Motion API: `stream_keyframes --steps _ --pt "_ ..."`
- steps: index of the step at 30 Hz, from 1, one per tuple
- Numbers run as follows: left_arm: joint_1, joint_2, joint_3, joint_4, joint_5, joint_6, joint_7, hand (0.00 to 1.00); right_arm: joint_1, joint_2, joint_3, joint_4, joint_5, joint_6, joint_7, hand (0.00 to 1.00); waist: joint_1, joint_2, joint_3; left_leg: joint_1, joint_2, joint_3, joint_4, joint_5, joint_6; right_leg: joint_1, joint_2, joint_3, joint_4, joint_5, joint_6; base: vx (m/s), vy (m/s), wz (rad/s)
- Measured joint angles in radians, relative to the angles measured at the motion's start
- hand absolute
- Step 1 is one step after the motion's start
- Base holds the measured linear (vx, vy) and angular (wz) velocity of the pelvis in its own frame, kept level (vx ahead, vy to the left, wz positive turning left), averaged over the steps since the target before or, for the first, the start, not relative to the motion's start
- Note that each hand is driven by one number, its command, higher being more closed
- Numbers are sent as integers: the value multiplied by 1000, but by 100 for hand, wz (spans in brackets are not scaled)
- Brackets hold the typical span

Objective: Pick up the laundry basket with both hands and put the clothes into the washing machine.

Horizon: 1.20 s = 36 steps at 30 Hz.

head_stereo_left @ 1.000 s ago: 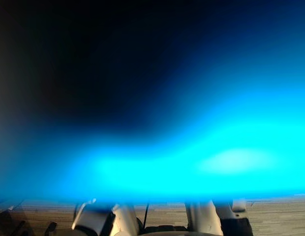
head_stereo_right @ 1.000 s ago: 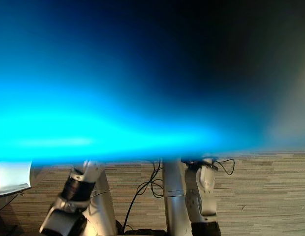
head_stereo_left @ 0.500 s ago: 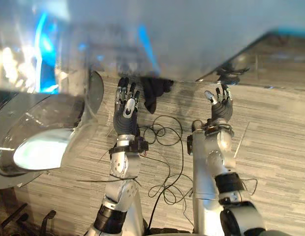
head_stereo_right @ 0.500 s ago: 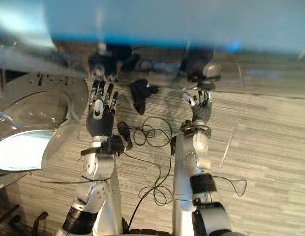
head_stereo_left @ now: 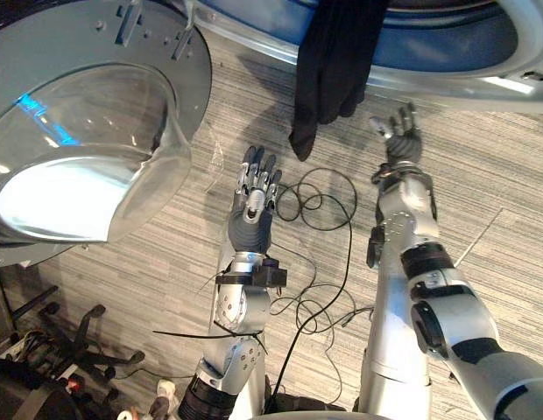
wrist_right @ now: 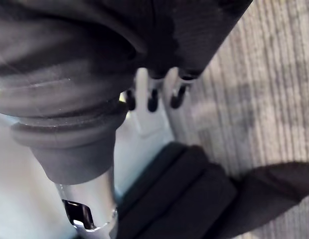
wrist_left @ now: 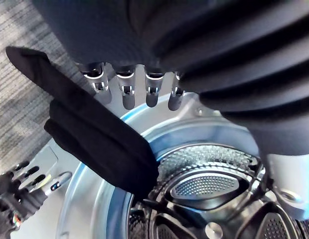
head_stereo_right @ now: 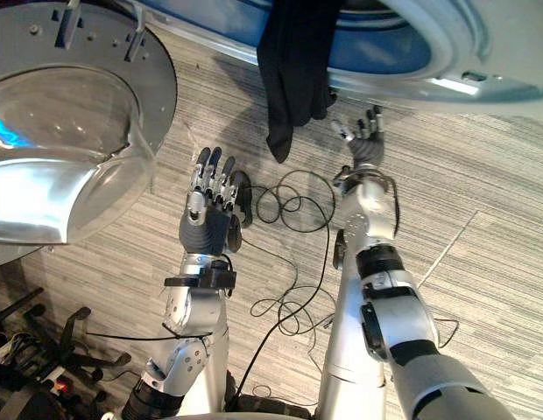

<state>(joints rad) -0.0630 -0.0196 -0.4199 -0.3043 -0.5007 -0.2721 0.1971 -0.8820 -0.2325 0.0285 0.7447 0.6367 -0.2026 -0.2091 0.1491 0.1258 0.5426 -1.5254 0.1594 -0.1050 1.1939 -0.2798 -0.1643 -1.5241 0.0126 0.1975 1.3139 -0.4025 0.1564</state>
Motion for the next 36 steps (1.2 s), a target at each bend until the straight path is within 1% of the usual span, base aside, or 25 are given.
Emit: stream_keyframes --steps 2,4,8,12,15,16,18,19,21,23,24,25,26,27,29,32,33,36 --pt "0 -9 -18 2 0 0 0 0 -22 -8 21 37 -1 4 7 0 3 0 0 -8 -3 -10 -1 -3 6 0 -2 -10 0 -6 9 -11 24 7" --pt "0 -8 -21 2 0 0 1 0 -32 -12 22 64 -4 11 9 0 4 0 0 -18 -7 -21 -2 -3 5 -3 -12 -25 0 -8 7 -19 20 11" --pt "0 -9 -21 2 0 0 4 0 -37 -13 51 96 -22 14 9 0 4 0 0 -21 -21 -29 -16 -3 5 -7 -15 -32 -4 -8 5 -9 17 11" --pt "0 -16 -22 2 1 -1 9 0 -76 -14 71 107 -49 16 6 0 5 0 0 -26 -23 -35 -61 20 -1 -14 -16 -43 -34 -4 -2 8 13 5" --pt "0 -17 -28 2 1 -4 27 0 -128 -35 69 116 -57 15 -12 0 5 0 0 -32 -28 -52 -107 37 -8 -19 -17 -60 -63 -3 -5 8 13 12" --pt "0 -16 -42 1 1 -11 30 0 -147 -52 67 119 -56 15 -23 0 6 0 0 -32 -39 -61 -126 39 -8 -19 -17 -62 -73 -1 -9 13 9 23" --pt "0 -15 -62 -1 1 -16 37 0 -172 -64 63 139 -45 15 -50 0 8 -1 1 -32 -40 -64 -155 58 -8 -19 -19 -69 -86 -1 -10 19 6 23" --pt "-5 -13 -89 -1 0 -18 49 0 -182 -71 49 141 -22 13 -72 0 11 -1 1 -32 -42 -67 -181 65 -11 -19 -28 -81 -101 0 -11 17 5 22" --pt "-9 -11 -106 -2 0 -19 51 0 -189 -69 25 140 4 11 -87 0 16 -1 1 -33 -44 -72 -192 68 -12 -19 -33 -90 -107 0 -11 14 9 14" --pt "-25 -8 -146 -4 0 -20 64 0 -205 -66 -27 136 96 1 -119 0 29 -2 1 -34 -59 -87 -224 88 -12 -19 -34 -94 -120 1 -13 18 11 26" --pt "-36 -7 -163 -4 0 -20 68 0 -213 -53 -57 135 171 -16 -128 0 30 -2 1 -38 -65 -88 -231 88 -13 -19 -44 -101 -124 12 -32 17 6 35" --pt "-40 -7 -169 -5 0 -20 68 0 -218 -48 -72 134 203 -27 -134 0 29 -2 1 -42 -68 -88 -233 88 -13 -19 -51 -106 -124 13 -34 18 10 28" --pt "-45 -7 -175 -5 0 -20 69 0 -230 -37 -93 132 270 -51 -144 0 31 -4 3 -50 -70 -93 -234 89 -13 -19 -53 -111 -128 13 -33 26 24 18" --pt "-47 -7 -175 -6 0 -20 71 0 -244 -25 -106 132 318 -64 -158 0 32 -6 4 -54 -73 -95 -235 90 -15 -19 -54 -111 -131 13 -33 27 28 12" --pt "-47 -7 -175 -12 0 -20 74 0 -262 -23 -110 132 370 -65 -174 0 32 -6 4 -60 -74 -95 -235 92 -19 -19 -56 -111 -133 14 -31 21 24 8" --pt "-47 -7 -177 -26 -1 -20 86 0 -284 -22 -107 132 417 -66 -203 0 34 -8 5 -71 -76 -97 -235 103 -19 -19 -56 -112 -136 21 -21 17 17 5" --pt "-46 -7 -180 -38 -8 -19 92 0 -291 -23 -105 132 426 -66 -217 0 33 -8 5 -74 -76 -100 -235 117 -19 -20 -56 -114 -136 21 -21 0 0 0" --pt "-46 -4 -216 -69 -9 -22 96 0 -297 -55 -70 132 426 -66 -235 0 31 -8 5 -93 -82 -100 -237 118 -18 -35 -64 -116 -136 21 -21 8 14 5"
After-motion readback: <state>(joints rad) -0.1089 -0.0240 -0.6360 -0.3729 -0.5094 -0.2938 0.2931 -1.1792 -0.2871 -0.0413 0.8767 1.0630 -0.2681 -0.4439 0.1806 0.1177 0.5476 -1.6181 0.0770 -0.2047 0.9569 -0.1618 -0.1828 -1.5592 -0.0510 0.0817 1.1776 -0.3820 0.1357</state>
